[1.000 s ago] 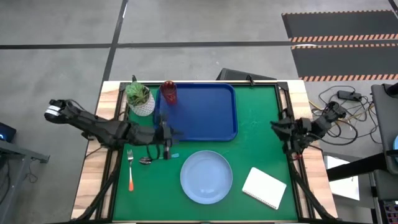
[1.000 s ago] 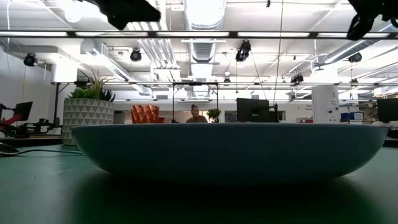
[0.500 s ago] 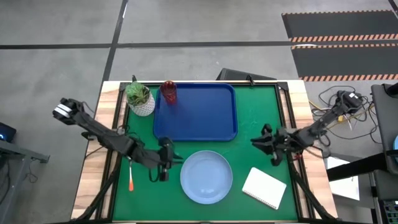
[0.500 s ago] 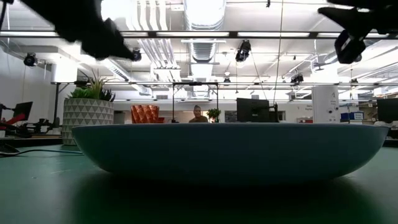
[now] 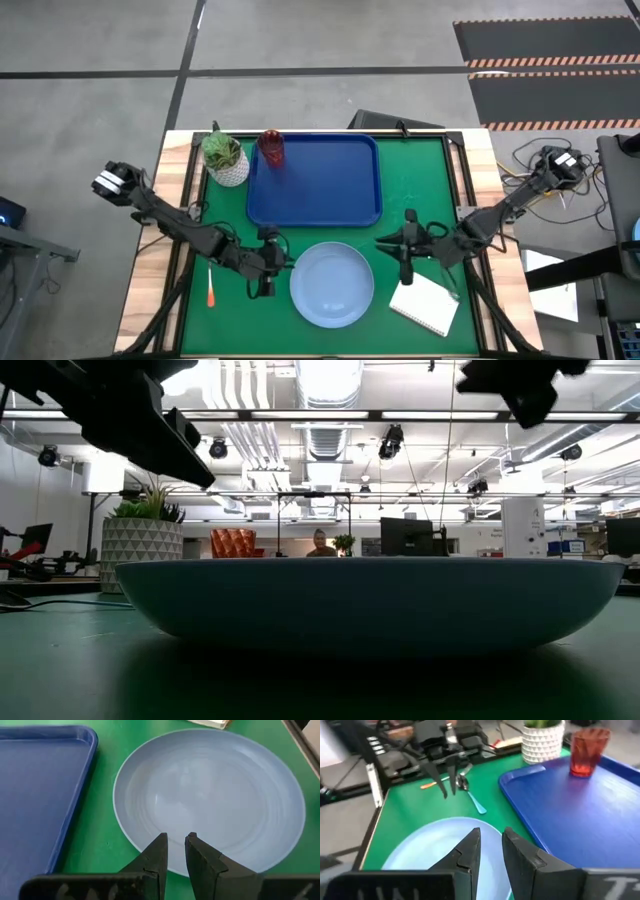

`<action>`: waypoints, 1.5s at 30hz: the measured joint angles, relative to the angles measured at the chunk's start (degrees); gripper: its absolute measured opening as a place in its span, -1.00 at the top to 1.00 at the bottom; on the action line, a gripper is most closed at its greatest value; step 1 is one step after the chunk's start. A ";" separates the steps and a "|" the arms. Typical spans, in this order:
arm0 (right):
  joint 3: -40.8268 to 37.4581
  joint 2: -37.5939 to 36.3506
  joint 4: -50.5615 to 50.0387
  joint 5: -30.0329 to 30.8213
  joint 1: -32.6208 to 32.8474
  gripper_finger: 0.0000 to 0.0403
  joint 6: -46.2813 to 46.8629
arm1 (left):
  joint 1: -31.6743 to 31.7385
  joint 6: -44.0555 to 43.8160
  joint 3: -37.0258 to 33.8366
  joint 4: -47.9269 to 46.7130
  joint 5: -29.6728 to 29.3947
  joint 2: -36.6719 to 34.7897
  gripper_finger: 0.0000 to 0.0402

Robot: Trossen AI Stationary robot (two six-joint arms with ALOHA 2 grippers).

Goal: Pick and place plate/cup/fork/spoon on tray
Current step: Put the plate on the blue tray

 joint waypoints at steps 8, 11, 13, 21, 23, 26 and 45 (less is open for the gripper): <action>11.67 9.89 -13.87 -5.06 -3.91 0.66 1.96 | 0.03 0.33 0.00 0.01 -0.31 -0.65 0.76; 12.96 13.32 -15.28 -8.09 -5.92 0.66 1.64 | 0.05 0.35 0.00 0.01 -0.63 -0.65 0.76; 13.28 15.17 -15.37 -10.64 -7.23 0.66 1.63 | 0.05 0.35 0.00 0.01 -0.66 -0.65 0.76; 13.08 19.62 -15.42 -13.62 -11.43 0.58 6.73 | 0.05 1.55 0.00 0.00 -0.70 -0.68 0.76; 13.06 19.93 -16.16 -13.63 -12.08 0.50 6.82 | 0.05 1.90 0.00 -0.01 -0.70 -0.68 0.76; 12.97 20.06 -17.38 -13.74 -12.94 0.34 6.62 | 0.07 1.95 0.00 0.01 -0.71 -0.68 0.76; 10.27 22.21 -16.35 -11.91 -13.15 -0.10 4.35 | 0.09 7.86 0.00 0.60 -4.54 -1.08 0.76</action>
